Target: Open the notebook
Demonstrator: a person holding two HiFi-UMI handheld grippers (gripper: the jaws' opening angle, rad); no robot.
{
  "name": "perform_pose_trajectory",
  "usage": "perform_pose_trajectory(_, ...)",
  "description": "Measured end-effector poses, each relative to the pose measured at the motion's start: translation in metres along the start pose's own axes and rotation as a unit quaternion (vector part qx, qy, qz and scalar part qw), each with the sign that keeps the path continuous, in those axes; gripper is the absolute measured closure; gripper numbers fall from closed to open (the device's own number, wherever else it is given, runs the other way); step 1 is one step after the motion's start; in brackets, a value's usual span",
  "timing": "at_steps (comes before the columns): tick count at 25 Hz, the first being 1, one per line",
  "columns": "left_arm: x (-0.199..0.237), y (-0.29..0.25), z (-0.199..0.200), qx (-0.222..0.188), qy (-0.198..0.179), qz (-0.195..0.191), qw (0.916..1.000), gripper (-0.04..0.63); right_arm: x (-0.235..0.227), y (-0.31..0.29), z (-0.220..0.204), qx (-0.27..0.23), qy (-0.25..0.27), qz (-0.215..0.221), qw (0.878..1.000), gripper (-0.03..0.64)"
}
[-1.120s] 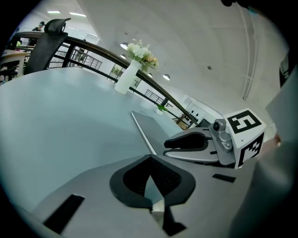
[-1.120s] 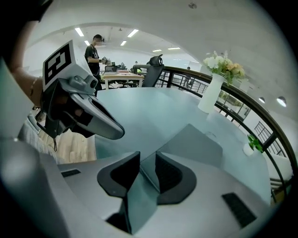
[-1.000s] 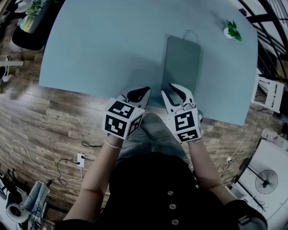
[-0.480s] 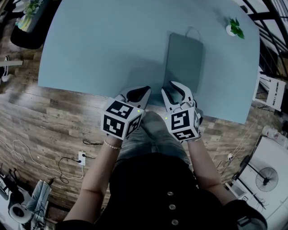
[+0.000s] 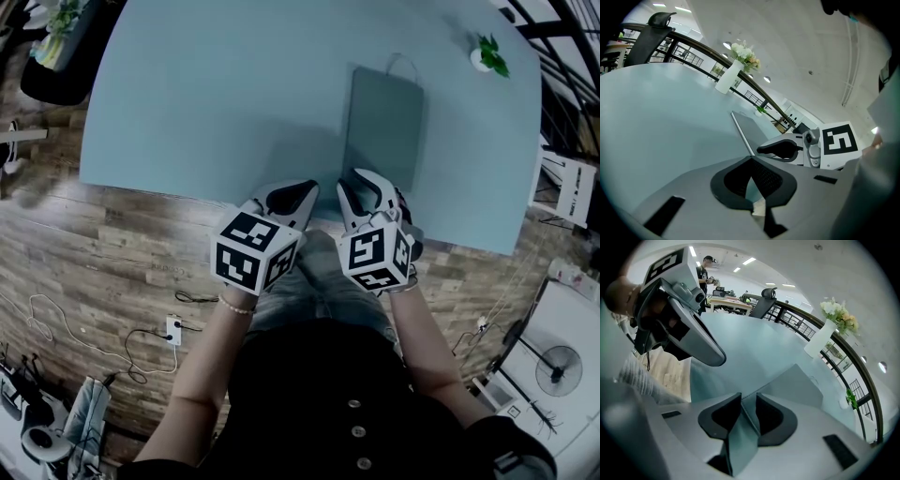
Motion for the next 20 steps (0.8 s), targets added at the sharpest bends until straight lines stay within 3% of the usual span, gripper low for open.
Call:
perform_pose_trajectory(10,0.000,0.001,0.003,0.002,-0.002,-0.004,1.0000,0.578,-0.005,0.000,-0.004,-0.005,-0.042,0.014,0.999,0.534)
perform_pose_trajectory(20,-0.004,0.000,0.007,0.008,-0.009,-0.015,0.9998,0.578,-0.018,0.003,-0.005,0.005,-0.155,0.061,0.986,0.572)
Point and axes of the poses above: the fingertips, and each gripper's own axes: y backward along the fingers, x to its left, z out of its top, the point moved 9 cm from there along y, backward along the fingers, and after that the axes turned 13 degrees about -z, right-handed, at the moved point
